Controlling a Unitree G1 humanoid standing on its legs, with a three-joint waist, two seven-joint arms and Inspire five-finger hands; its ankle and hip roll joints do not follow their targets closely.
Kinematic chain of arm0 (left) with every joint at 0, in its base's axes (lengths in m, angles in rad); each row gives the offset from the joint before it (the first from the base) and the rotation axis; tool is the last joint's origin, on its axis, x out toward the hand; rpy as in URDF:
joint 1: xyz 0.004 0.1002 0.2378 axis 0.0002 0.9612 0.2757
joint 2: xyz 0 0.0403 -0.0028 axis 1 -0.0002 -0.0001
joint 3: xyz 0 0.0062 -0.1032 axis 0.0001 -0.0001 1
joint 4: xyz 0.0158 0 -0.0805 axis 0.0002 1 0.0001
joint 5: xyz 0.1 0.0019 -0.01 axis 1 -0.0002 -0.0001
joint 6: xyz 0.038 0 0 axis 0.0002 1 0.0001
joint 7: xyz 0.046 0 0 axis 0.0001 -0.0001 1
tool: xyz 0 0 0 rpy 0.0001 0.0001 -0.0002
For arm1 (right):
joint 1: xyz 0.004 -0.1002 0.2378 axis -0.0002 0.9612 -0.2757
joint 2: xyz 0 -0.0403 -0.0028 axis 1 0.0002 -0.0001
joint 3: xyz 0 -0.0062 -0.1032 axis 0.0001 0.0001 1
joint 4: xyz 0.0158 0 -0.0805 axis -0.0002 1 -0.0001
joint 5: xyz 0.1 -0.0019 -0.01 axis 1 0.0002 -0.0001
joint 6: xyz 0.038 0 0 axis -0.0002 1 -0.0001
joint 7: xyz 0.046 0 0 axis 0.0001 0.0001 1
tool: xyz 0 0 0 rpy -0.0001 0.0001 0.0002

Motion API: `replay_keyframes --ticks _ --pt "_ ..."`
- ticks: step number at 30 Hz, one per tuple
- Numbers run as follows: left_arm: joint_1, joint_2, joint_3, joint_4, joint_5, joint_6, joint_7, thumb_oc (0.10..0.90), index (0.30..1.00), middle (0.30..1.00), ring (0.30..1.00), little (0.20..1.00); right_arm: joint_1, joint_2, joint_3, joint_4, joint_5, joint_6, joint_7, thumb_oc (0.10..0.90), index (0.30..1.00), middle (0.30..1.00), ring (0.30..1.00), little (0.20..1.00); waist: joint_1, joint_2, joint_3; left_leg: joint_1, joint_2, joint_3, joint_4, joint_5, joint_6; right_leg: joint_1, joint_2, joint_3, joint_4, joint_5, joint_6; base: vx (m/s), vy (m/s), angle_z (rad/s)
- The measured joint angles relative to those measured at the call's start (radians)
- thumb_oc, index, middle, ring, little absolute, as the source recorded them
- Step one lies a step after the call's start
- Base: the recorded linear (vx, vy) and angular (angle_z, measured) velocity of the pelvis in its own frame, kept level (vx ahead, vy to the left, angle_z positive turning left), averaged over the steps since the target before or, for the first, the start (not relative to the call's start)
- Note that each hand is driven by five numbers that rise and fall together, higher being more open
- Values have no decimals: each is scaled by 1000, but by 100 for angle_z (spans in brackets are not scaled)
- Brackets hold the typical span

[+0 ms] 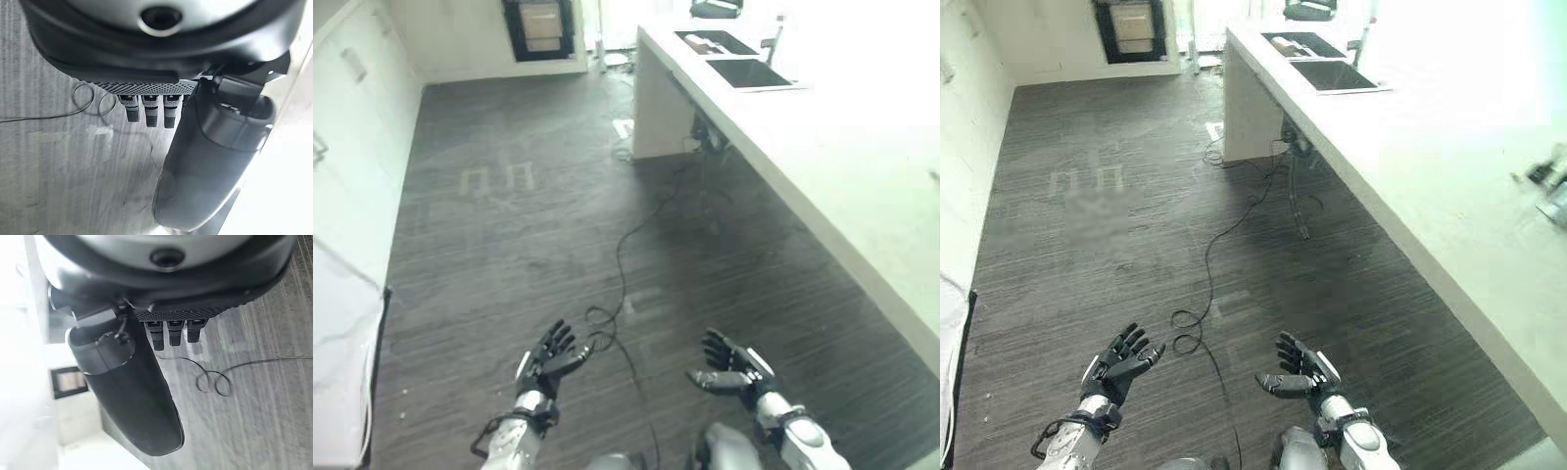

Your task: Place the dishes in the dishwasher.

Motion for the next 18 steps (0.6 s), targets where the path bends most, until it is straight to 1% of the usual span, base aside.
replay_keyframes --ticks 1,2,3,4,5,6,7,8,9,10,11,12,13,14,15,16,17,18 --pt "30 28 3 13 2 35 -1 800 900 900 900 900 43 -4 -7 24 0 13 -9 800 900 900 900 900 -27 -51 19 81 -70 9 -3 -25 64 -66 -29 -2 -19 53 -75 981 -436 163" --pt "80 7 -2 0 -3 41 -6 800 900 900 900 900 93 -21 -50 27 2 -14 4 800 900 900 900 900 -50 -51 -5 121 -101 -67 -25 -74 -6 -184 -19 81 74 14 -60 1051 -453 140" --pt "96 5 -21 4 -4 44 -14 800 900 900 900 900 98 -28 -66 43 4 -2 -13 800 900 900 900 900 -50 -16 12 171 -100 -71 -48 -71 -11 -166 18 58 88 26 -123 481 -166 64" --pt "125 -3 -42 7 -4 45 -25 800 900 900 900 900 102 -42 -73 50 7 3 -18 800 900 900 900 900 -38 -8 15 218 -124 -64 3 -61 -25 -95 56 19 80 55 -265 450 -114 18" --pt "151 -31 -46 23 -7 46 -25 800 900 900 900 900 92 -75 -73 46 11 -3 -16 800 900 900 900 900 -42 -30 3 234 -163 -73 142 -87 -29 19 62 84 8 196 -381 536 -141 -6" --pt "135 -44 -56 8 -8 47 -29 800 900 900 900 900 49 -80 -79 69 17 -1 -31 800 900 900 900 900 -42 25 -14 195 -110 -98 166 -139 9 35 91 92 19 153 -378 601 -169 4" --pt "119 -35 -53 -39 -10 44 -29 800 900 900 900 900 3 -80 -78 66 17 5 -25 800 900 900 900 900 -37 21 -15 158 -68 -112 156 -151 -8 43 96 112 38 123 -376 394 -144 -7" --pt "99 -40 -55 -79 -15 43 -29 800 900 900 900 900 -33 -93 -85 45 16 7 -16 800 900 900 900 900 -26 16 -18 137 -49 -126 154 -83 -48 54 100 109 75 73 -352 437 -201 -24" --pt "83 -38 -67 -95 -36 41 -35 800 900 900 900 900 -50 -88 -110 21 16 0 -13 800 900 900 900 900 -18 8 -26 154 -54 -70 180 -25 -83 85 89 120 68 79 -310 330 -192 -36" --pt "65 -48 -71 -96 -51 37 -42 800 900 900 900 900 -61 -82 -119 5 19 -19 -14 800 900 900 900 900 -22 4 -32 151 -53 -47 219 53 -90 117 88 120 79 39 -312 413 -250 -57" --pt "59 -57 -66 -103 -60 33 -43 800 900 900 900 900 -79 -88 -122 -4 19 -29 -5 800 900 900 900 900 -14 -21 -44 98 -85 -17 351 164 -117 125 73 111 188 -57 -331 348 -224 -53" --pt "57 -58 -69 -103 -81 29 -49 800 900 900 900 900 -79 -87 -120 -1 19 -30 1 800 900 900 900 900 -12 -52 -48 -22 -75 15 561 330 -149 174 68 146 142 -96 -336 333 -160 -39" --pt "43 -64 -84 -100 -87 30 -55 800 900 900 900 900 -73 -84 -133 9 17 -26 0 800 900 900 900 900 -2 -51 -47 -200 -40 12 806 344 -110 206 74 150 91 -88 -347 361 -73 -47" --pt "22 -53 -92 -111 -88 24 -73 800 900 900 900 900 -78 -79 -144 15 17 -21 -2 800 900 900 900 900 29 -75 -26 -368 12 53 887 277 -49 226 75 174 64 -82 -337 381 51 -52" --pt "30 -49 -92 -102 -88 21 -75 800 900 900 900 900 -79 -79 -141 29 17 -21 0 800 900 900 900 900 32 -77 -13 -447 70 65 786 252 -31 274 94 173 23 -78 -314 372 96 -61" --pt "51 -41 -92 -82 -87 23 -75 800 900 900 900 900 -70 -79 -124 44 17 -19 -3 800 900 900 900 900 26 -68 -7 -455 130 61 546 242 -31 348 116 168 2 -117 -266 507 249 -62" --pt "81 -30 -90 -84 -87 22 -77 800 900 900 900 900 -68 -83 -111 43 17 -18 -3 800 900 900 900 900 26 -55 -7 -409 165 67 233 255 -39 391 127 128 -6 -136 -233 581 308 -72" --pt "93 -25 -92 -84 -87 22 -76 800 900 900 900 900 -69 -85 -109 42 17 -19 -2 800 900 900 900 900 36 -36 -3 -400 188 56 114 265 -47 423 143 111 -8 -144 -212 562 303 -67"
